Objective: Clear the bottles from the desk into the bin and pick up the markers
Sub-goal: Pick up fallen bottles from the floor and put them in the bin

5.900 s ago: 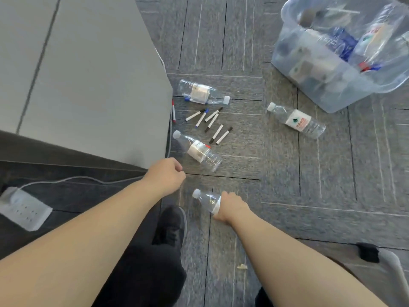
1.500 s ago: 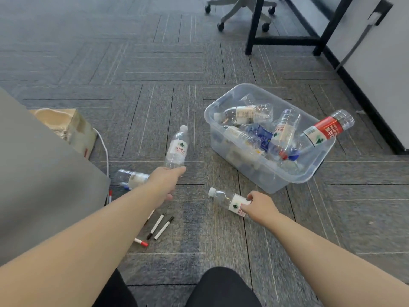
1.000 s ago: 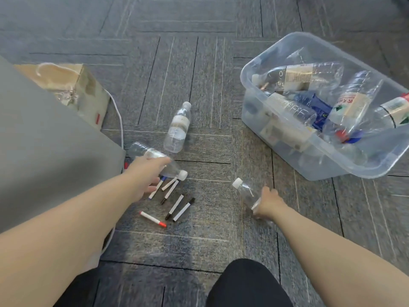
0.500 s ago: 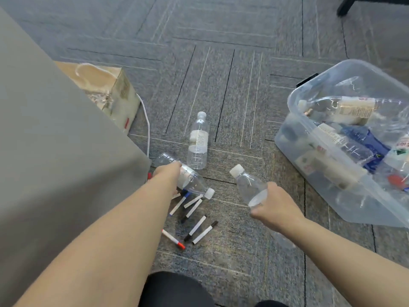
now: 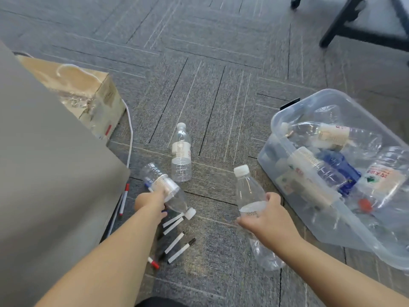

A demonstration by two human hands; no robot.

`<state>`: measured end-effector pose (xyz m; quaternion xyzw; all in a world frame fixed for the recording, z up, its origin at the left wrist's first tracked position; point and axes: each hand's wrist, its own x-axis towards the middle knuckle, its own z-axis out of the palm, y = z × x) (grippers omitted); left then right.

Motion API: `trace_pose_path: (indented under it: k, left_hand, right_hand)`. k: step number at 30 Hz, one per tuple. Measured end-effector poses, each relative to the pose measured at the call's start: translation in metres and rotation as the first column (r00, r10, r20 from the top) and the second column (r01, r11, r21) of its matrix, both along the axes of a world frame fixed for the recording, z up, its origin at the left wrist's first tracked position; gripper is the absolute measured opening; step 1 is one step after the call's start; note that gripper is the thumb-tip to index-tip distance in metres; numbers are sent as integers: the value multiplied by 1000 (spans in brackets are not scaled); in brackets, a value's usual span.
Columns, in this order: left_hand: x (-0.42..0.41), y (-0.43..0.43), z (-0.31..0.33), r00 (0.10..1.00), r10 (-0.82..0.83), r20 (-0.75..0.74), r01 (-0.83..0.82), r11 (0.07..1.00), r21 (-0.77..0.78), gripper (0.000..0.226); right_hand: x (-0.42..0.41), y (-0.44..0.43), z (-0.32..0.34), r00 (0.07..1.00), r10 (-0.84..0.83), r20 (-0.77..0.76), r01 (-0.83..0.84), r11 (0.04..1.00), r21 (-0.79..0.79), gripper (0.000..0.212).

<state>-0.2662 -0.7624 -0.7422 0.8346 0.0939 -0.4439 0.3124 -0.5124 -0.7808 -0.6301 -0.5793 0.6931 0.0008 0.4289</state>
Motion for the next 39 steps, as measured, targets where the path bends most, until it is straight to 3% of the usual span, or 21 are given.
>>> trace_pose_path:
  k: [3,7,11,14,16,19,24,30,34,36,39]
  left_hand:
    - [2,-4,18,999,-25,28,25,1000,15,49]
    - [-15,-15,41,983,-61,-175,68,997,37,74]
    - [-47,-35,32,973,-195,-120,197,980,2,79]
    - [-62,-50,18,975,-64,-214,58,998,-34,70]
    - [-57,-54,9,973,19,-229,-34,998,-60,60]
    - [-51,-43,0,992,4,-124,-13,997,-71,58]
    - [-46,-18,19,986,-168,2,168,986,-20,56]
    - [-34,-64,88,955,-290,70,298,938,-178,55]
    - [-46,-97,137,862,-449,237,499,833,-237,55]
    - [-54,-105,159,809,-520,273,581,775,-247,60]
    - [-65,-111,187,704,-646,296,709,668,-227,63]
  right_hand:
    - [-18,-5,17,999,-28,-19,28,1000,-3,85]
    - [-44,-15,40,997,-78,-17,78,996,-47,85]
    - [-61,-12,40,997,-53,-57,47,995,-90,80]
    - [-65,-5,31,998,3,-69,-9,996,-90,57]
    - [-64,1,23,999,-12,-43,8,997,-78,69]
    - [-61,0,12,999,39,-36,-41,998,-49,78]
    - [-40,-17,16,999,47,7,-47,999,-21,82]
    - [-33,-53,59,994,109,2,-105,967,-231,87]
    - [-55,-83,93,999,38,-1,-37,947,-320,75]
    - [-67,-101,101,995,35,-94,-67,931,-359,70]
    - [-83,-114,103,956,91,-280,-176,939,-296,82]
